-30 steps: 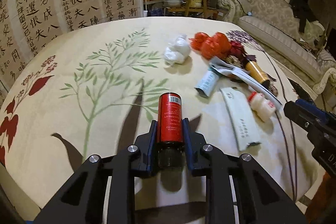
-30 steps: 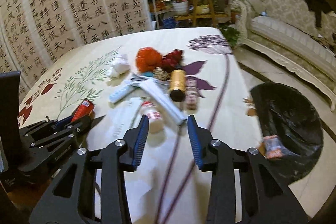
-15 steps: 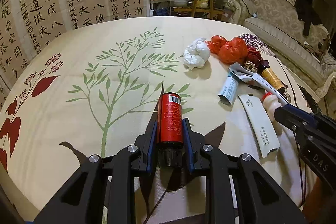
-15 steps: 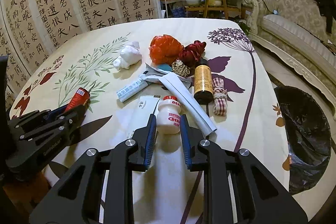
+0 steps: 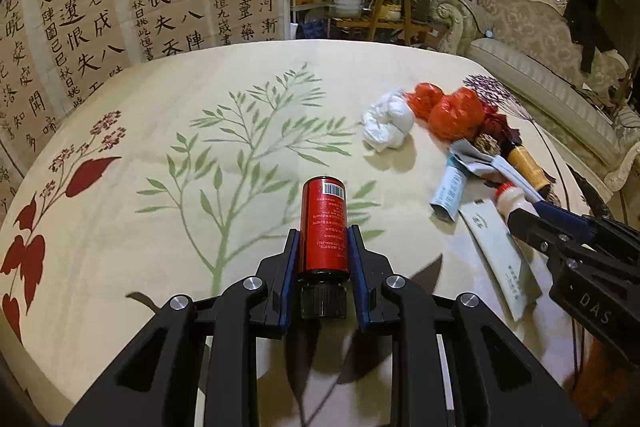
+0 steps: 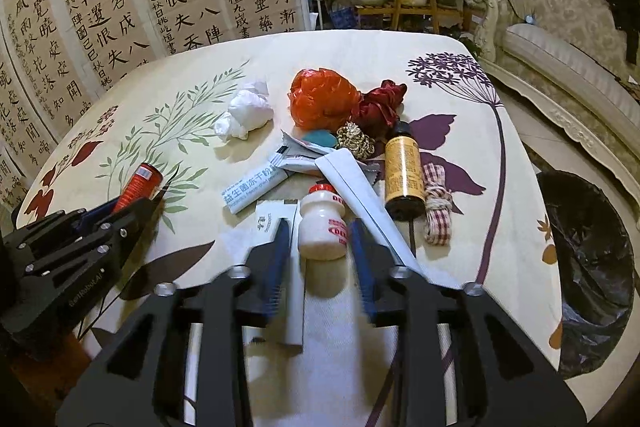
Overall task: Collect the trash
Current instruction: 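Grasp the small white bottle with the right gripper, then carry the red bottle with the left gripper while the right gripper carries the white bottle into the bin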
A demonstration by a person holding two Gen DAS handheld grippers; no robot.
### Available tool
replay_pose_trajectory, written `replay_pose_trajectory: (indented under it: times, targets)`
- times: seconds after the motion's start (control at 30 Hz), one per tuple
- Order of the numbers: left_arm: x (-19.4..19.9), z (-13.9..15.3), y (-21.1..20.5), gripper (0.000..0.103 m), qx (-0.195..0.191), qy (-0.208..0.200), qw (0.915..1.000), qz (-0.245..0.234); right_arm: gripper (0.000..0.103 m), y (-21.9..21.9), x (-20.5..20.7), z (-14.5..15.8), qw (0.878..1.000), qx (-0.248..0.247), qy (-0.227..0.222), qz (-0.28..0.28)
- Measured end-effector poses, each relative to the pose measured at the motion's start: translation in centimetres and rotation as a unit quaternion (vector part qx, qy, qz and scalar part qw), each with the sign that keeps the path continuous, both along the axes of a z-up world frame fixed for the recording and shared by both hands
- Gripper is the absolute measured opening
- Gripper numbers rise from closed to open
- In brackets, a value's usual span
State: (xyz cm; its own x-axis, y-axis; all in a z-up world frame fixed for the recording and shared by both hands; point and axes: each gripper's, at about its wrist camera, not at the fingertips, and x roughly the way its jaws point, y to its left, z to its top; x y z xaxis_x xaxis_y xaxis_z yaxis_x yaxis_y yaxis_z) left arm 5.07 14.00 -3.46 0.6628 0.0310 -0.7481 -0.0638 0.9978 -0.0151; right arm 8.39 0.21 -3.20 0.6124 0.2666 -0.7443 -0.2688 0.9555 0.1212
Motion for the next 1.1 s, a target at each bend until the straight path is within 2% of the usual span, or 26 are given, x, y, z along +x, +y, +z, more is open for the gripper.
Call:
replay_pose_trajectory:
  times: [0.13, 0.17, 0.2, 0.4, 0.57, 0.67, 0.87, 1.1]
  targets:
    - [0.3, 0.0, 0.5, 0.025, 0.002, 0.000, 1.0000, 0.006, 0.034, 0.3, 0.5, -0.2, 1.000, 0.000, 0.006, 0.001]
    - [0.3, 0.1, 0.6, 0.025, 0.002, -0.001, 1.0000, 0.007, 0.032, 0.4, 0.6, -0.3, 1.000, 0.000, 0.007, 0.002]
    - [0.4, 0.1, 0.7, 0.025, 0.004, -0.002, 0.9999, 0.009, 0.026, 0.5, 0.7, -0.4, 1.000, 0.000, 0.008, 0.003]
    - [0.2, 0.5, 0.7, 0.025, 0.002, -0.010, 0.9999, 0.013, 0.025, 0.5, 0.2, 0.2, 1.000, 0.001, -0.006, 0.006]
    - [-0.2, 1.2, -1.1, 0.025, -0.003, -0.021, 0.9998, -0.004, 0.025, -1.2, -1.1, 1.7, 0.999, 0.011, -0.029, -0.006]
    - [-0.2, 1.6, -2.9, 0.025, -0.008, -0.027, 0.9993, -0.024, 0.025, -3.3, -1.8, 2.4, 0.999, 0.014, -0.041, -0.028]
    - [-0.1, 2.5, -8.4, 0.025, -0.017, -0.039, 0.9960, -0.079, 0.025, -10.0, -3.0, 3.0, 0.993, 0.013, -0.054, -0.107]
    - [0.3, 3.0, -16.0, 0.025, -0.024, -0.045, 0.9873, -0.150, 0.025, -18.1, -4.2, 1.8, 0.977, 0.006, -0.052, -0.204]
